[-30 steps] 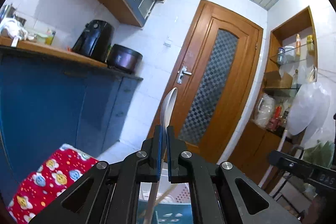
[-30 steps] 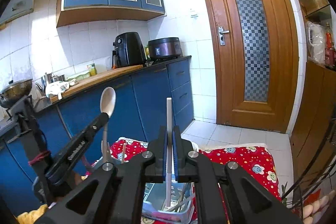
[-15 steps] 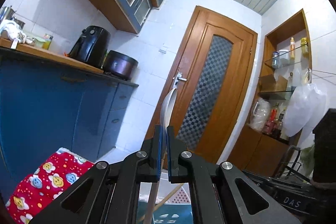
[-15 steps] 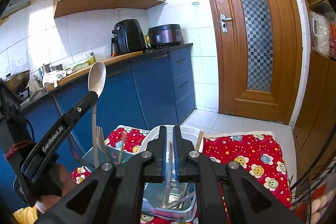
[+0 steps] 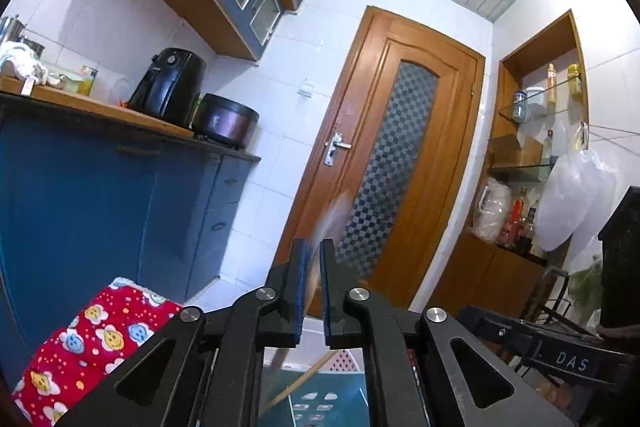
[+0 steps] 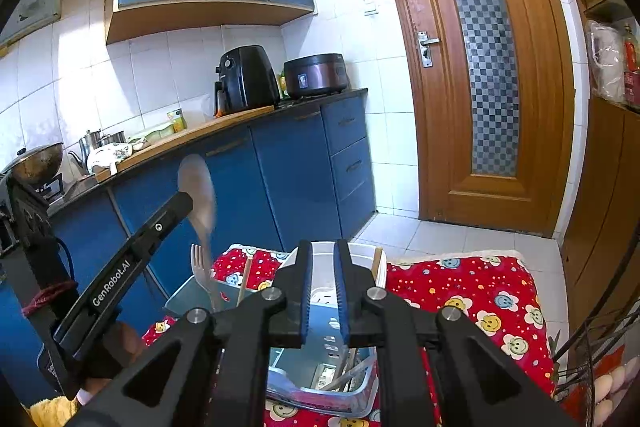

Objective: Organize utensils
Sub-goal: 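Open both tools to drop the cream spoon and chopstick into the box, then move both open tools back down to the knife and fork on the tablecloth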

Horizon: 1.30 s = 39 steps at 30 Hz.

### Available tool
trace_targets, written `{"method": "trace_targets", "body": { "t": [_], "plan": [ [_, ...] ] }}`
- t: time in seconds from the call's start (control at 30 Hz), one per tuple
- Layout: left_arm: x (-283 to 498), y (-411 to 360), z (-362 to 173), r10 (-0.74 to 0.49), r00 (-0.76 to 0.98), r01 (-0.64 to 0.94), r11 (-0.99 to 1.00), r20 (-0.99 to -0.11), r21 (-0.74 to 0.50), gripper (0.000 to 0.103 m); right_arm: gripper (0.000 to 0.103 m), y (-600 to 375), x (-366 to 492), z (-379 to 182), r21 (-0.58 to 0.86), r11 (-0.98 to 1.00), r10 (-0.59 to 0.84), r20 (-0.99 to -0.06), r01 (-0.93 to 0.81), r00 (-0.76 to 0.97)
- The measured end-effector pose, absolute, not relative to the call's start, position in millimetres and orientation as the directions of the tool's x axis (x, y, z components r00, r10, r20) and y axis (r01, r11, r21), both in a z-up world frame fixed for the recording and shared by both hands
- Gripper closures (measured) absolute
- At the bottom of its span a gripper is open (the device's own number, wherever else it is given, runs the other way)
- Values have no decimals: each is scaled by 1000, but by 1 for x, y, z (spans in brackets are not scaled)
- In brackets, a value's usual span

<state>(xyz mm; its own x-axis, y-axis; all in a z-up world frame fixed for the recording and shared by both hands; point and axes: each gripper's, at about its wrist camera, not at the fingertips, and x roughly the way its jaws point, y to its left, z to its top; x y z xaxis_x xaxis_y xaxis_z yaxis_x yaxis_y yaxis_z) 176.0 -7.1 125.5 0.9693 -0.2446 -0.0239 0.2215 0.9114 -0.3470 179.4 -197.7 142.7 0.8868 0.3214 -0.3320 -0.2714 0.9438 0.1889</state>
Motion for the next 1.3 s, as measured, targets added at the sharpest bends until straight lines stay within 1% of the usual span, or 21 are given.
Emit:
{"method": "trace_targets", "body": {
  "t": [0.2, 0.27, 0.33, 0.5, 0.63, 0.8, 0.97, 1.3],
  "plan": [
    [175, -3, 127, -246, 967, 209, 907, -57, -366, 82, 90, -201, 172, 144, 194, 944, 318, -326, -266, 890],
    [172, -3, 130, -241, 969, 207, 912, -55, -355, 73, 90, -203, 169, 145, 200, 944, 317, -322, -264, 892],
    [170, -4, 134, -240, 969, 207, 917, -59, -340, 70, 90, -204, 164, 147, 204, 943, 316, -315, -262, 895],
    [163, -7, 146, -235, 968, 199, 930, -83, -310, 69, 90, -206, 150, 152, 209, 941, 320, -302, -265, 898],
    [156, -8, 153, -243, 960, 194, 934, -136, -300, 68, 89, -208, 136, 151, 222, 937, 329, -312, -268, 892],
    [141, -6, 157, -248, 948, 185, 940, -200, -288, 68, 87, -208, 121, 144, 235, 936, 333, -344, -263, 878],
    [122, -3, 153, -255, 930, 177, 942, -264, -286, 67, 83, -208, 105, 131, 253, 934, 336, -378, -253, 862],
    [88, -3, 132, -240, 894, 158, 959, -378, -236, 67, 82, -215, 77, 102, 321, 923, 341, -422, -213, 840]
  ]
}}
